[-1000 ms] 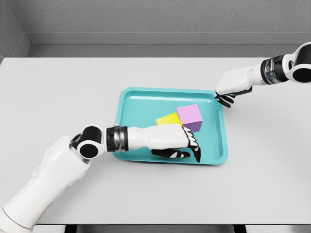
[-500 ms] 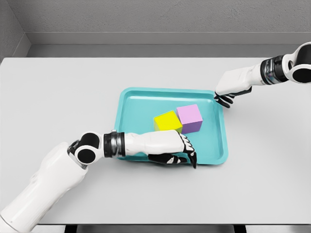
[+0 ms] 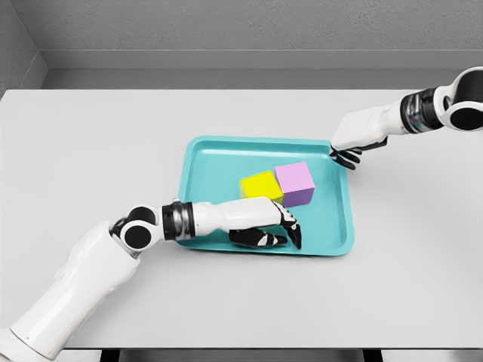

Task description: Push two cubes

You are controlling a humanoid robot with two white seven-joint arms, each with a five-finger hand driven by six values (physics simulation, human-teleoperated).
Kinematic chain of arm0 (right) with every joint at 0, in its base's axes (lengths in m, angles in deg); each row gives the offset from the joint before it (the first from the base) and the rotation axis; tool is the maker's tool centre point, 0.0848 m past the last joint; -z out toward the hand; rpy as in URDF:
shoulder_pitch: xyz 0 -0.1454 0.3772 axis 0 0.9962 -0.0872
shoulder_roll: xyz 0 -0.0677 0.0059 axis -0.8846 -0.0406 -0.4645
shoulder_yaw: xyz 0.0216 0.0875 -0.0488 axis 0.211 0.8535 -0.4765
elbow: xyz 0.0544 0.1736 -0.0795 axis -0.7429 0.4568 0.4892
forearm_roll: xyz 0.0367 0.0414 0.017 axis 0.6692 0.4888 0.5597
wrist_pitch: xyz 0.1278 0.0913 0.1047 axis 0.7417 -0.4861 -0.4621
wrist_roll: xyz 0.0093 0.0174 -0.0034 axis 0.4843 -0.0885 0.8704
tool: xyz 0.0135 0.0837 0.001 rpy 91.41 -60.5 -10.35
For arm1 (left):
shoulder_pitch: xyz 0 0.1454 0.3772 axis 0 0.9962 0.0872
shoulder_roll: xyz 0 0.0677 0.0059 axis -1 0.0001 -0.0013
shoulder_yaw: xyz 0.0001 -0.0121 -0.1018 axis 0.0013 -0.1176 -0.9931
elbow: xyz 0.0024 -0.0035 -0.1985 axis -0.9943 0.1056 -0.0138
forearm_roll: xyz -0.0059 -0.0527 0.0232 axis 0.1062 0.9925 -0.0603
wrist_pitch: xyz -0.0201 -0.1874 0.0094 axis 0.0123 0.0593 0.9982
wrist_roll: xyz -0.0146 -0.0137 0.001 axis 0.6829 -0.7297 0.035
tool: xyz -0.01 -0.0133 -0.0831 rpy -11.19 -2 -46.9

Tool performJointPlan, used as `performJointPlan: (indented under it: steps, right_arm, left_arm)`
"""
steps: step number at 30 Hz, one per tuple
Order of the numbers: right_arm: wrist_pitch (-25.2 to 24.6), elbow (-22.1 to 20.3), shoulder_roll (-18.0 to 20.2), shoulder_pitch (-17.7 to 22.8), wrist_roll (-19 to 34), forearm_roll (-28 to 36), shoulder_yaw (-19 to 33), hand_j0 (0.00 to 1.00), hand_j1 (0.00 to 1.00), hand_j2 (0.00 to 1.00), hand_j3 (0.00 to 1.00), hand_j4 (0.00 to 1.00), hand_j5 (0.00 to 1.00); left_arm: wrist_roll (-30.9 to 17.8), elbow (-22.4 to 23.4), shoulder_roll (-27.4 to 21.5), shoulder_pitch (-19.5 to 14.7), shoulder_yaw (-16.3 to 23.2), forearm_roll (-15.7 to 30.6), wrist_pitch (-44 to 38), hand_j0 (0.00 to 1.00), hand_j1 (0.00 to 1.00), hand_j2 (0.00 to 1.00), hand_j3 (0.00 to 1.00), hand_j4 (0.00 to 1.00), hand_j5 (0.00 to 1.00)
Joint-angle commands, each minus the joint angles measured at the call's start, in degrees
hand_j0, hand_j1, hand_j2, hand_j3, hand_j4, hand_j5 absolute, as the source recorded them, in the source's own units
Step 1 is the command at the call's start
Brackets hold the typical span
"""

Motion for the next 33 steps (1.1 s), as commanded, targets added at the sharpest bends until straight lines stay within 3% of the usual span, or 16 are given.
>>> performJointPlan:
  steps: [1, 8, 15, 20, 22, 24, 30, 33]
  right_arm:
    - [-0.11, -0.07, -0.09, 0.0, 0.0, 0.18, -0.17, 0.16, 0.16, 0.16, 0.16, 0.16, 0.16]
    - [-0.11, -1.56, -0.09, 0.0, 0.0, 0.18, -1.05, 0.16, 0.16, 0.16, 0.16, 0.16, 0.16]
    - [-0.11, -2.35, -0.09, -0.09, 0.0, 0.18, -1.84, 0.16, 0.16, 0.16, 0.16, 0.16, 0.16]
    - [-0.11, -3.14, -0.09, -0.09, 0.0, 0.18, -2.1, 0.16, 0.16, 0.16, 0.16, 0.16, 0.16]
    - [-0.11, -3.32, -0.09, -0.18, 0.0, 0.09, -2.1, 0.16, 0.16, 0.16, 0.16, 0.16, 0.16]
    - [-0.11, -3.14, 0.0, -0.26, 0.0, 0.09, -2.1, 0.16, 0.16, 0.16, 0.16, 0.16, 0.16]
    - [-0.11, -0.86, -1.85, -1.49, 0.0, 0.09, -1.66, 0.16, 0.16, 0.16, 0.16, 0.16, 0.16]
    - [-0.39, 0.37, -4.4, -2.11, 0.0, -0.09, -1.66, 0.16, 0.16, 0.16, 0.16, 0.16, 0.16]
  left_arm:
    - [0.02, 0.23, -0.25, 0.0, 0.04, -1.5, 0.35, 0.49, 0.49, 0.49, 0.49, 0.49, 0.49]
    - [0.02, 0.05, -0.52, 0.0, 0.04, -1.5, 0.35, 0.49, 0.49, 0.49, 0.49, 0.49, 0.49]
    - [0.02, -7.24, -1.22, 1.14, 0.13, -0.27, 0.35, 0.49, 0.49, 0.49, 0.49, 0.49, 0.49]
    - [0.02, -7.86, -2.19, 1.05, 0.13, 0.52, 0.35, 0.49, 0.49, 0.49, 0.49, 0.49, 0.49]
    - [0.02, -12.25, -5.17, 1.14, 0.13, 4.47, 0.35, 0.49, 0.49, 0.49, 0.49, 0.49, 0.49]
    - [0.02, -14.89, -11.32, 0.97, 0.13, 11.16, 0.35, 0.49, 0.49, 0.49, 0.49, 0.49, 0.49]
    - [0.02, -15.15, -13.96, 0.62, -0.04, 12.83, 0.35, 0.48, 0.48, 0.48, 0.48, 0.48, 0.48]
    - [0.02, -14.72, -21.61, 0.97, -2.86, 12.83, 0.35, 0.47, 0.47, 0.47, 0.47, 0.47, 0.47]
